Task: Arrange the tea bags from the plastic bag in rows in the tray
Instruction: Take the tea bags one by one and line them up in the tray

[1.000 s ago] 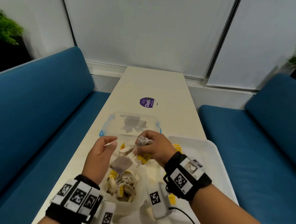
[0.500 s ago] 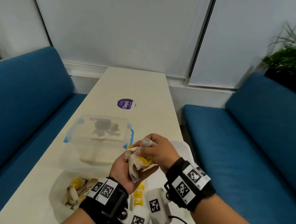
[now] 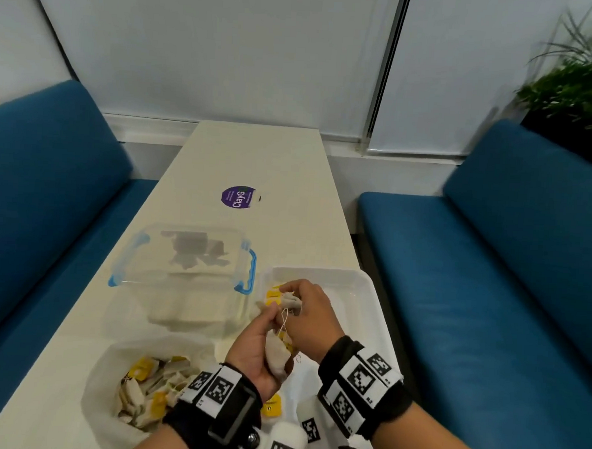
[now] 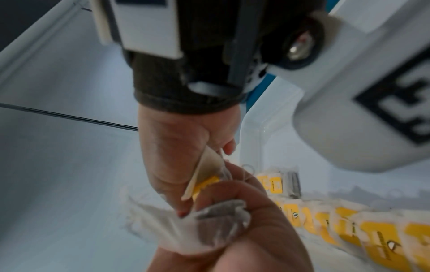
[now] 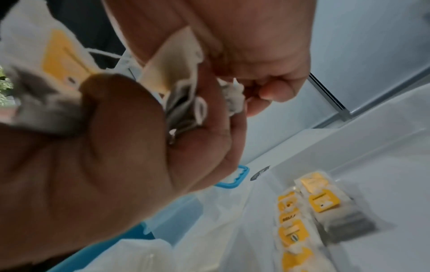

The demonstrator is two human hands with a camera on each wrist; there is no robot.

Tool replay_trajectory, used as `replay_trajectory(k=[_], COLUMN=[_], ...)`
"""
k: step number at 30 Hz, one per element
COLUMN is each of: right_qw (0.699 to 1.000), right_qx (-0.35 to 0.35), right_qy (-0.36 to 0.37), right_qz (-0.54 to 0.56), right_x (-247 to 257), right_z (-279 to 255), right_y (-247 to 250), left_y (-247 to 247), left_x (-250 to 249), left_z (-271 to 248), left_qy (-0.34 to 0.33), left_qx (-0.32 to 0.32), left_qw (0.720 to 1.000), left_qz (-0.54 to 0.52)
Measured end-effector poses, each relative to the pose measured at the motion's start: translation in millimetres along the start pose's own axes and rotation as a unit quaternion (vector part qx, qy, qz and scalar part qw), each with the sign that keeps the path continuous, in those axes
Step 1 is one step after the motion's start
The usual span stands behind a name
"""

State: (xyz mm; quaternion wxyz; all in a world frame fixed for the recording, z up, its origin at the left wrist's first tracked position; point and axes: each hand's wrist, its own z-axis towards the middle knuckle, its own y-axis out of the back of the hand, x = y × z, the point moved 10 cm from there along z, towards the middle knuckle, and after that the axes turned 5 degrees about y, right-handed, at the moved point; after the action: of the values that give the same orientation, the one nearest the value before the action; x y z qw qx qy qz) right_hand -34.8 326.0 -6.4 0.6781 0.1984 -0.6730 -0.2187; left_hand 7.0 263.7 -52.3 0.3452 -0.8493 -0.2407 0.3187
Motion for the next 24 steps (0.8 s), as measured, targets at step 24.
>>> replay_trajectory(k=[24], right_qw=[0.958], right_qx=[0.027], right_qy=[0.230], right_qz=[-0.170], right_x=[60.7], right_z=[-4.0], right_y=[41.6], left_y=[43.3], left_x=[-24.6], left_z=[-9.2], left_qy=[0.079], left_qx=[-0.062], left_qw=[0.994], left_qz=[0.036])
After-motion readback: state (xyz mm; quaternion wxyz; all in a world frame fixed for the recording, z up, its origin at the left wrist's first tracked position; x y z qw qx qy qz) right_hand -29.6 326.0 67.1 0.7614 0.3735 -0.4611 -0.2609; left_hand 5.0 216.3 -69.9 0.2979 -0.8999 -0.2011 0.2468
